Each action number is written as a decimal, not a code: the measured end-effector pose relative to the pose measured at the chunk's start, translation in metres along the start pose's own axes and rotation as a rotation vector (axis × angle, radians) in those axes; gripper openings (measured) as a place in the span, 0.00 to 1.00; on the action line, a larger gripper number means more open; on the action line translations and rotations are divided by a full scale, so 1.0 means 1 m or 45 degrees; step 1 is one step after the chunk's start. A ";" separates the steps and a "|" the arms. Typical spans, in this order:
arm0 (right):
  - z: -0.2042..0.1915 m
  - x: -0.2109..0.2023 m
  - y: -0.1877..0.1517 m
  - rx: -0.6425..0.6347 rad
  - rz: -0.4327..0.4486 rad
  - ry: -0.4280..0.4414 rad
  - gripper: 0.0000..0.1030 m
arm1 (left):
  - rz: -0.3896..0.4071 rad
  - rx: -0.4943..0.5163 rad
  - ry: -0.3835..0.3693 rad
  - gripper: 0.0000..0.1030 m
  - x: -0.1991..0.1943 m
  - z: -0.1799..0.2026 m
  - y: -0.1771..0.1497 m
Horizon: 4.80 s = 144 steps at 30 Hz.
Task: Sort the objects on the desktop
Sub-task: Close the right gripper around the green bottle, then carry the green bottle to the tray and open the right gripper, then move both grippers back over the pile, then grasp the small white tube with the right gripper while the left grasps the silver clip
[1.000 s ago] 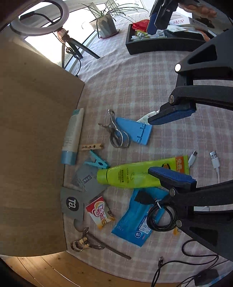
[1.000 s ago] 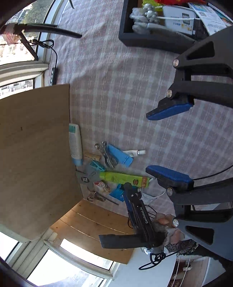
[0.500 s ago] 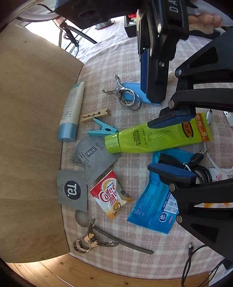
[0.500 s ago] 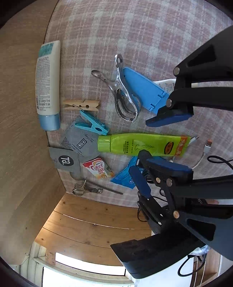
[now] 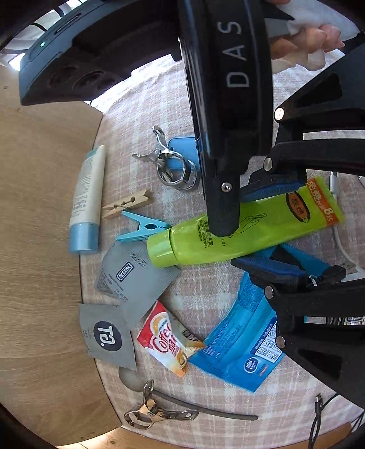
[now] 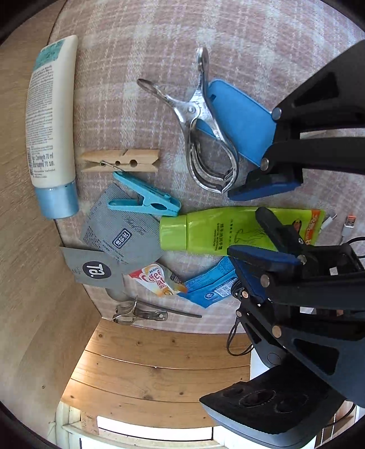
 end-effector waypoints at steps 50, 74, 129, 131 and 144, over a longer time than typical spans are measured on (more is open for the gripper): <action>0.132 -0.398 -0.222 0.274 0.738 -0.193 0.34 | 0.172 0.540 -0.593 0.32 -0.149 0.386 -0.012; 0.147 -0.424 -0.242 0.292 0.782 -0.334 0.52 | 0.144 0.454 -0.346 0.38 -0.140 0.348 -0.014; 0.005 -0.063 -0.076 -0.400 -0.001 -0.450 0.40 | -0.047 0.057 0.065 0.31 0.021 0.068 0.068; 0.002 -0.056 -0.075 -0.425 -0.016 -0.481 0.40 | -0.044 0.045 0.060 0.26 0.021 0.066 0.068; -0.003 -0.039 -0.065 -0.535 -0.029 -0.639 0.27 | -0.031 -0.038 0.076 0.25 0.021 0.042 0.057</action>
Point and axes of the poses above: each gripper's, at about its wrist camera, not at the fingertips, and x roughly the way its jaws point, z to its right, y to its top, the point moved 1 cm from there along x, roughly the way its jaws point, and after that the axes turned 12 degrees about y, right-handed, at the moved point
